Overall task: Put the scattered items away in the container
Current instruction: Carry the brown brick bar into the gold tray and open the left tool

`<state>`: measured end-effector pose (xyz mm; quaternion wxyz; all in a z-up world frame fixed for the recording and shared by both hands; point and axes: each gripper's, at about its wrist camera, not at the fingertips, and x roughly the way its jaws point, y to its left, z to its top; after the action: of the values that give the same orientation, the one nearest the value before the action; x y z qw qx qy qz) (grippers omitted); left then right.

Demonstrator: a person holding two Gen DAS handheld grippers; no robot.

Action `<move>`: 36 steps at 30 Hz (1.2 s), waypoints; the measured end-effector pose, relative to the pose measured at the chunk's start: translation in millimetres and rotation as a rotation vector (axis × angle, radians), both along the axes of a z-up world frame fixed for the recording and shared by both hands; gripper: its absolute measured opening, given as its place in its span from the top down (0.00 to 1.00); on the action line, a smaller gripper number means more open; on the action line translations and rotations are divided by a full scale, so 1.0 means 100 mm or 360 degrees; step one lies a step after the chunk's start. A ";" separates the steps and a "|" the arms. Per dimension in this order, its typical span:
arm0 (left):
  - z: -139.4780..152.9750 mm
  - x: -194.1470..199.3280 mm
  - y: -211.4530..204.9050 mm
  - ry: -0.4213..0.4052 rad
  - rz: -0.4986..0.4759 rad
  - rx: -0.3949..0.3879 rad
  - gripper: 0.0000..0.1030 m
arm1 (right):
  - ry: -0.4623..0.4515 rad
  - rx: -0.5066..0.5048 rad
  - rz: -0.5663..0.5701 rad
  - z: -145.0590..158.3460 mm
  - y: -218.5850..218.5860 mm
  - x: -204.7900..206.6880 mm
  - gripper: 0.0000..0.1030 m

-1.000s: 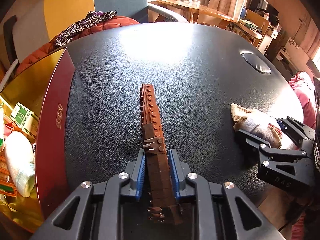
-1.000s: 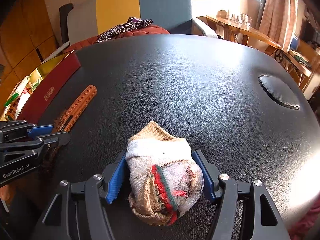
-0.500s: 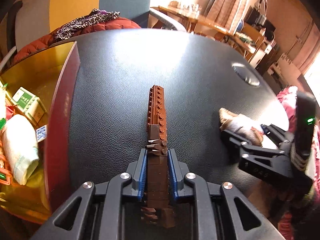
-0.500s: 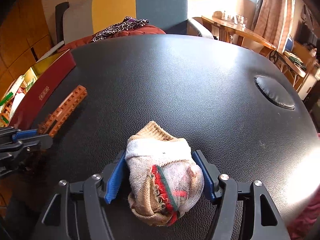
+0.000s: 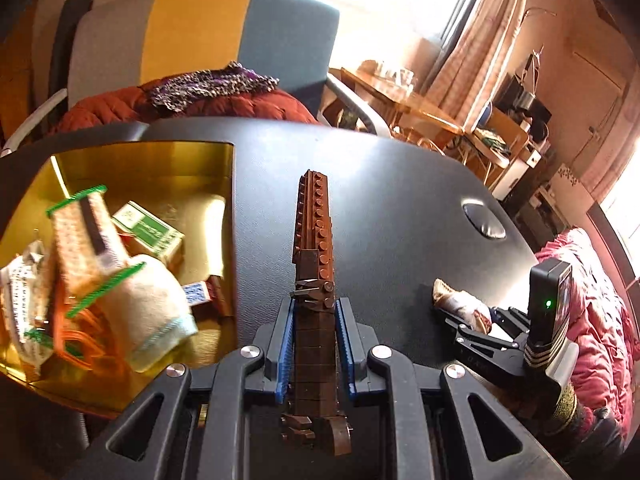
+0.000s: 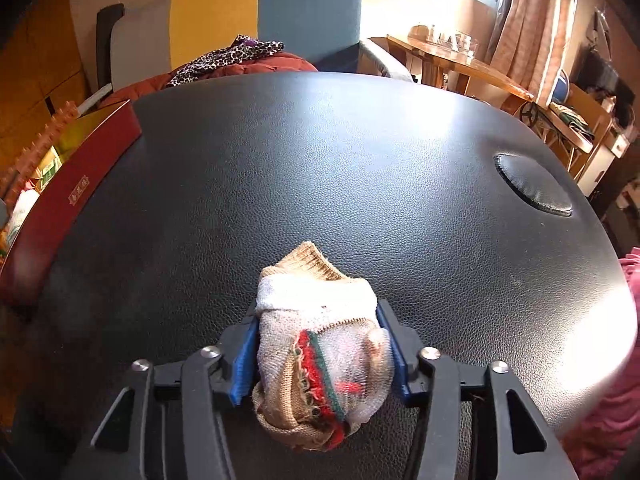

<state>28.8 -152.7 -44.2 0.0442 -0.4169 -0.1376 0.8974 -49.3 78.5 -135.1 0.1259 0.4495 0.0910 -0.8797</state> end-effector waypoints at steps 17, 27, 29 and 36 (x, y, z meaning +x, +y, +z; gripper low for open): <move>0.01 -0.10 -1.33 -0.0066 0.0468 -0.0193 0.81 | 0.0007 0.0015 0.0069 0.02 -0.32 0.14 0.61; -0.06 -0.08 -1.49 -0.0050 0.0531 -0.0187 0.76 | -0.0004 0.0012 0.0087 0.04 -0.23 0.12 0.61; -0.02 0.00 -1.56 -0.0044 0.0552 -0.0169 0.75 | -0.0004 0.0013 0.0085 0.05 -0.23 0.11 0.61; 0.10 0.29 -1.79 0.0007 0.0632 -0.0115 0.73 | -0.0014 -0.0001 0.0087 0.06 -0.25 0.06 0.62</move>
<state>58.1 -331.2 -34.0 -0.1482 -0.3810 -0.1849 0.8937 -43.5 53.2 -128.6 0.1505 0.4505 0.1023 -0.8740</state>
